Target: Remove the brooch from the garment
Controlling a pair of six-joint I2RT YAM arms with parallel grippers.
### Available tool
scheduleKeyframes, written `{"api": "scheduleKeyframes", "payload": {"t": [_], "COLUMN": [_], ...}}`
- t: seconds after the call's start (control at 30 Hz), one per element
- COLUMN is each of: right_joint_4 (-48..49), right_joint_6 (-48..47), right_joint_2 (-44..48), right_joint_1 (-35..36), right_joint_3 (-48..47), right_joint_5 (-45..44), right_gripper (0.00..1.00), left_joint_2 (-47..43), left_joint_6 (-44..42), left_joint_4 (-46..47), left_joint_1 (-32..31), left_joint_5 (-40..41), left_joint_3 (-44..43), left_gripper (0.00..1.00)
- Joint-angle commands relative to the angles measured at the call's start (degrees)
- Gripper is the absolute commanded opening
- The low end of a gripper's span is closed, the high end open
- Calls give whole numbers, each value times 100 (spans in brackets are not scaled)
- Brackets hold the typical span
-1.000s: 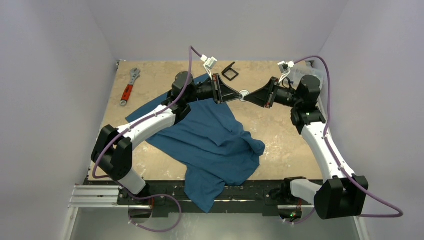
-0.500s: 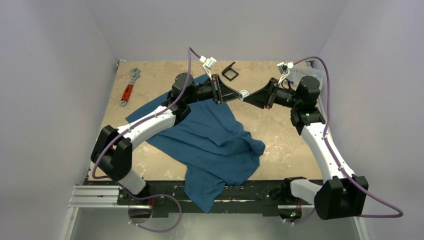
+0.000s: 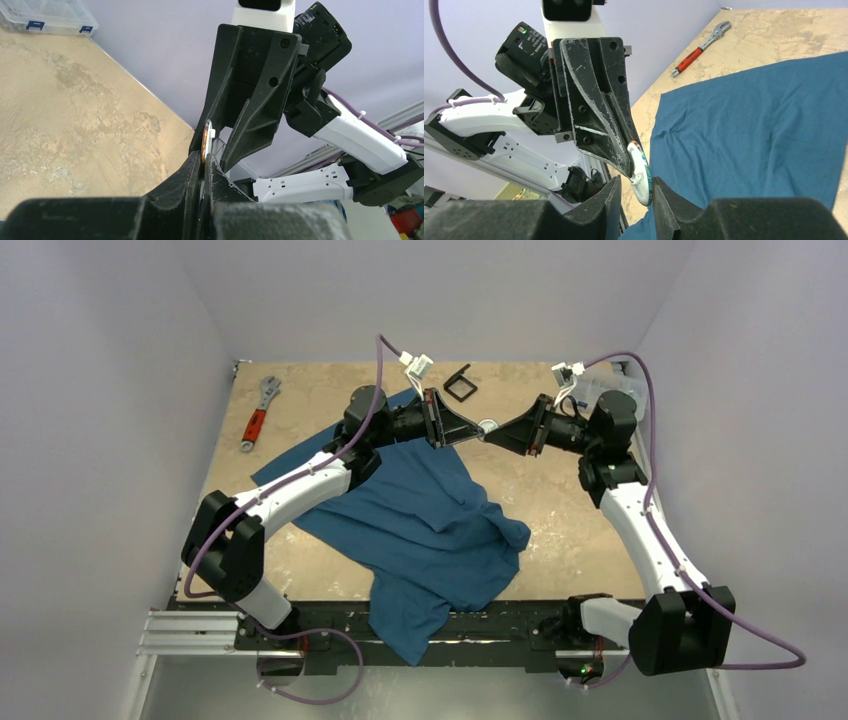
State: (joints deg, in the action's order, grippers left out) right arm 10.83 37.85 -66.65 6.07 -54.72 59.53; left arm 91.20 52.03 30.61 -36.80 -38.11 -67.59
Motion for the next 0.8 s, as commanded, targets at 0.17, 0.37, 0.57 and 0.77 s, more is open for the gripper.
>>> {"api": "scheduleKeyframes", "payload": {"t": [0.17, 0.37, 0.57, 0.77], "right_joint_4": [244, 359, 432, 413], "right_joint_6": [161, 292, 346, 355], "right_joint_2": [-161, -268, -252, -259], "right_joint_1": [35, 35, 30, 29], "right_joint_3": [-149, -230, -269, -329], "right_joint_5": [111, 188, 148, 94], "right_gripper": [23, 27, 31, 38], "left_joint_2": [-330, -348, -370, -427], "left_joint_6": [-262, -327, -522, -687], "left_joint_4": [180, 119, -58, -246], "left_joint_1": [-28, -26, -37, -65], "left_joint_5": [26, 75, 123, 228], "left_joint_3": [68, 106, 64, 73], "left_gripper": [0, 0, 0, 0]}}
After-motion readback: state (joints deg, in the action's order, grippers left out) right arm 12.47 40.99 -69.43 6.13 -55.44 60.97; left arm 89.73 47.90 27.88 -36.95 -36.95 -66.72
